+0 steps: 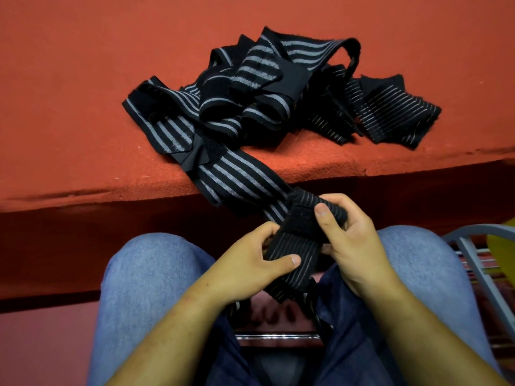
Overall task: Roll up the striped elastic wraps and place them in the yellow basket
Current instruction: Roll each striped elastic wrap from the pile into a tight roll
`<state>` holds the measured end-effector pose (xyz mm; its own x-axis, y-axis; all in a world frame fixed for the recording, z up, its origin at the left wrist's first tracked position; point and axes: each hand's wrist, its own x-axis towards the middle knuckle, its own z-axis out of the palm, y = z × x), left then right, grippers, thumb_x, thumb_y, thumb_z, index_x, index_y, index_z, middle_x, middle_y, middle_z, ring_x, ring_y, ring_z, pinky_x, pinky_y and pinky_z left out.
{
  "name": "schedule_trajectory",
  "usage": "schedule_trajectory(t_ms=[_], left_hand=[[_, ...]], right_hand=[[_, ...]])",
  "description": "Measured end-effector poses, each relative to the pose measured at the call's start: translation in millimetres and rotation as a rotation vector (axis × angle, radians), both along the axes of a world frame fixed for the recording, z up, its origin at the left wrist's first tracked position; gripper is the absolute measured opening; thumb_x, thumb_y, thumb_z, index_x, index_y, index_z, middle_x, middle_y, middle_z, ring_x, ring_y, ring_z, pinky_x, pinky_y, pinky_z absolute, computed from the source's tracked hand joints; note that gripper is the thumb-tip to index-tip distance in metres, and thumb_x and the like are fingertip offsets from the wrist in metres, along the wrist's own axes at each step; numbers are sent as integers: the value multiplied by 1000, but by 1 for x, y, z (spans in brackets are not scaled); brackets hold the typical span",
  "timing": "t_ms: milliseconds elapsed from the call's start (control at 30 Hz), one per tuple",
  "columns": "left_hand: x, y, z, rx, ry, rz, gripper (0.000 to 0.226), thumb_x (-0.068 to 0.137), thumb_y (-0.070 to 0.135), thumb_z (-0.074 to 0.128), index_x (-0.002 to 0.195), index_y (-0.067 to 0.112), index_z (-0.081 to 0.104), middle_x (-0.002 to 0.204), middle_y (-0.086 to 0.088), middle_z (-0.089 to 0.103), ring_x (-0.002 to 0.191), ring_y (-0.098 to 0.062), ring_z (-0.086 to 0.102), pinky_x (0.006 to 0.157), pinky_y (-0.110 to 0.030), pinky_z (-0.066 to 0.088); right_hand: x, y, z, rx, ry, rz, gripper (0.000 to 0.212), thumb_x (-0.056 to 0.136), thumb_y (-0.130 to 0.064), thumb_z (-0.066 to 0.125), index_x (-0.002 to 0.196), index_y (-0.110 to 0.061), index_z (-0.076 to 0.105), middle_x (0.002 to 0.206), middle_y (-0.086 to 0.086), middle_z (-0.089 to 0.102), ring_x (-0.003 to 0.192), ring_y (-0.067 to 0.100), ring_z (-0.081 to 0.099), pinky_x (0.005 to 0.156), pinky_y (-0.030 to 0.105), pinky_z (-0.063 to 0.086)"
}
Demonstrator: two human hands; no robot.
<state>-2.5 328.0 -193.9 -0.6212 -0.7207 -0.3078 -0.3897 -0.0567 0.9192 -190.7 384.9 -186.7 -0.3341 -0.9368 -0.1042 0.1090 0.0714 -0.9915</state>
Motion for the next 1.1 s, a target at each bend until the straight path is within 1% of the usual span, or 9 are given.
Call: schedule_trajectory(t_ms=[100, 233, 300, 367, 500, 700, 767, 867, 1100], left_hand=[[-1, 1, -5, -35, -78, -40, 47, 80, 48, 74, 124, 39, 62, 111, 9, 75, 104, -12, 72, 97, -49, 56], [0, 1, -7, -72, -122, -41, 47, 80, 54, 71, 125, 46, 59, 112, 12, 74, 105, -12, 72, 96, -49, 57], [0, 1, -7, -86, -133, -32, 48, 81, 55, 70, 126, 46, 59, 113, 14, 74, 105, -9, 72, 96, -47, 57], [0, 1, -6, -90, -138, -30, 49, 82, 56, 70, 129, 46, 58, 115, 16, 74, 107, -6, 71, 98, -45, 56], [-2, 1, -3, -85, -152, -22, 53, 80, 61, 69, 129, 45, 57, 116, 18, 73, 107, -2, 70, 98, -43, 56], [-1, -1, -6, -45, -163, -33, 89, 74, 65, 73, 153, 50, 36, 131, 22, 68, 120, 5, 63, 110, -35, 49], [-1, -1, -5, -43, -171, -26, 84, 74, 64, 72, 151, 49, 41, 124, 22, 71, 113, 6, 66, 106, -35, 52], [-1, 0, -3, -76, -225, -36, 69, 75, 68, 68, 140, 55, 48, 118, 25, 72, 107, 8, 67, 102, -33, 54], [-5, 0, 2, -67, -375, -64, 58, 76, 79, 61, 118, 39, 64, 109, 18, 73, 100, 0, 69, 95, -36, 57]], right_hand=[[2, 0, 1, 11, -35, 6, 23, 92, -48, 71, 102, -27, 71, 98, 3, 73, 93, 23, 72, 84, 67, 59], [2, 1, 2, 16, -38, 15, 27, 90, -56, 71, 100, -31, 71, 97, 1, 72, 89, 21, 68, 78, 63, 57], [2, 0, 4, 11, -35, 23, 41, 81, -69, 74, 100, -34, 71, 97, 0, 71, 89, 22, 67, 75, 60, 56], [2, 0, 4, -3, -38, 31, 50, 74, -75, 75, 102, -33, 71, 100, 1, 72, 94, 24, 68, 81, 67, 57], [2, 0, 4, -6, -23, 58, 43, 76, -71, 74, 103, -37, 70, 101, -4, 73, 98, 18, 70, 84, 57, 57], [2, 3, 2, -61, -199, 50, 56, 75, -63, 85, 108, -20, 70, 106, 12, 70, 100, 30, 66, 99, 68, 48], [2, 3, 2, -54, -209, 46, 58, 74, -63, 85, 109, -19, 69, 107, 14, 69, 98, 34, 63, 94, 69, 47], [3, 2, 1, -55, -234, 40, 60, 74, -64, 85, 108, -18, 68, 103, 15, 65, 93, 37, 50, 84, 59, 36], [1, 3, 2, -43, -308, 120, 59, 74, -55, 88, 109, -13, 67, 106, 16, 70, 101, 29, 69, 93, 47, 58]])
